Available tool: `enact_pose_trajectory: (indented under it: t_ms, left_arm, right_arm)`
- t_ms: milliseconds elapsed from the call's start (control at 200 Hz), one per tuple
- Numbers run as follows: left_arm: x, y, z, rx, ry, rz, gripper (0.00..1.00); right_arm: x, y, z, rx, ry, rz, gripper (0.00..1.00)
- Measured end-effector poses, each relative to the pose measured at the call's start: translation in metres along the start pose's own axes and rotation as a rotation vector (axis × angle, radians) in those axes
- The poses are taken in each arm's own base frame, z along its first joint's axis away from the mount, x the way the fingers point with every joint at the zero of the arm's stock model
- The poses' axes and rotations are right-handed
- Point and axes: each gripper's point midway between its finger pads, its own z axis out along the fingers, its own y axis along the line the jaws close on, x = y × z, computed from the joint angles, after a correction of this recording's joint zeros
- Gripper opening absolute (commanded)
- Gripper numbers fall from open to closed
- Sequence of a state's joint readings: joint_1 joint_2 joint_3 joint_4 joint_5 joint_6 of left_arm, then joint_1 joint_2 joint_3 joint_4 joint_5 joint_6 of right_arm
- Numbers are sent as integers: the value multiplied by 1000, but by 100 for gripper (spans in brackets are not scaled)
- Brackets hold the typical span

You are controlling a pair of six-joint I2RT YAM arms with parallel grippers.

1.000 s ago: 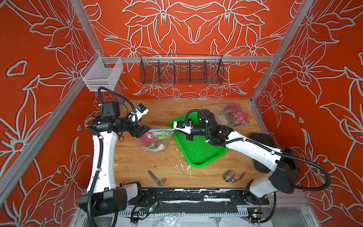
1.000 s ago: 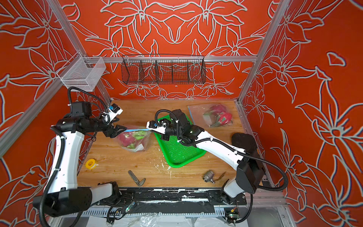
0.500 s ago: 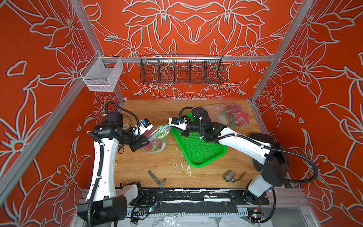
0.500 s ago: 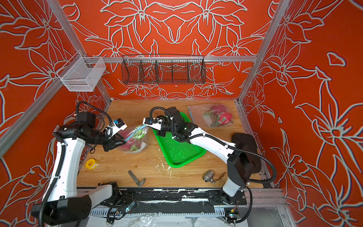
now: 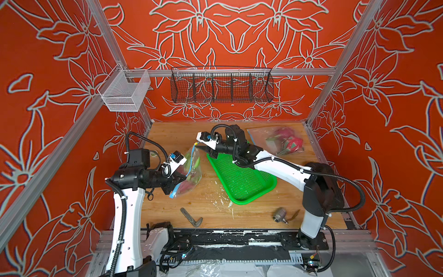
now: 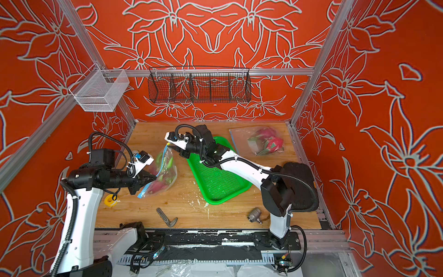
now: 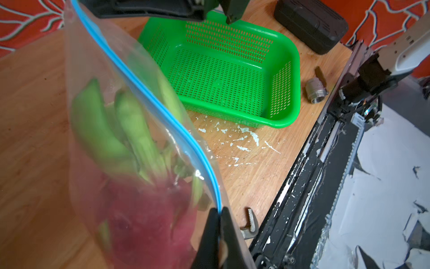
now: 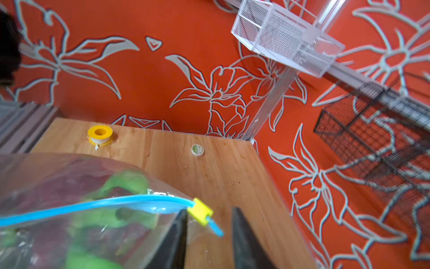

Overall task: Open the zip-top bag and take out the dragon fruit
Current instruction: Adjust the zipper food storage bag at the center of the board.

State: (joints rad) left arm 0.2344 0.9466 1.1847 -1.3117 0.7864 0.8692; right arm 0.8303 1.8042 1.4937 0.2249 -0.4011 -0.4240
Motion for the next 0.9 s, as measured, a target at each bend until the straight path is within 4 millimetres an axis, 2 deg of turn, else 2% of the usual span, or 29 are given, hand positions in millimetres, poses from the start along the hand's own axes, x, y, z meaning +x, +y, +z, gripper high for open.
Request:
enact_pose_trajectory:
  t_ms: [110,225,320,435,540,711,786,896]
  left_arm:
    - [-1,3,6,1,-36,-67,0]
    - [-7,9,11,-4,-87,-119,0]
    - [-11,14,14,-3,-114,-140,0]
    - [-17,17,17,8,-132,-157,0]
    - [-18,14,19,28,-137,-158,0]
    - [-22,2,17,58,-154,-141,28]
    - [-22,-3,15,58,-160,-121,46]
    - [-23,-6,11,47,-160,-113,52]
  right_arm:
    - [30,-3,-17,96,82,82,61]
    - [55,4,-56,207,158,185,65]
    - [57,26,-89,253,158,253,67]
    - [54,61,-108,238,117,340,74]
    - [61,89,-102,183,105,433,77]
    - [72,110,-70,103,104,541,78]
    - [71,113,-54,72,93,580,77]
    - [66,118,-39,27,63,628,74]
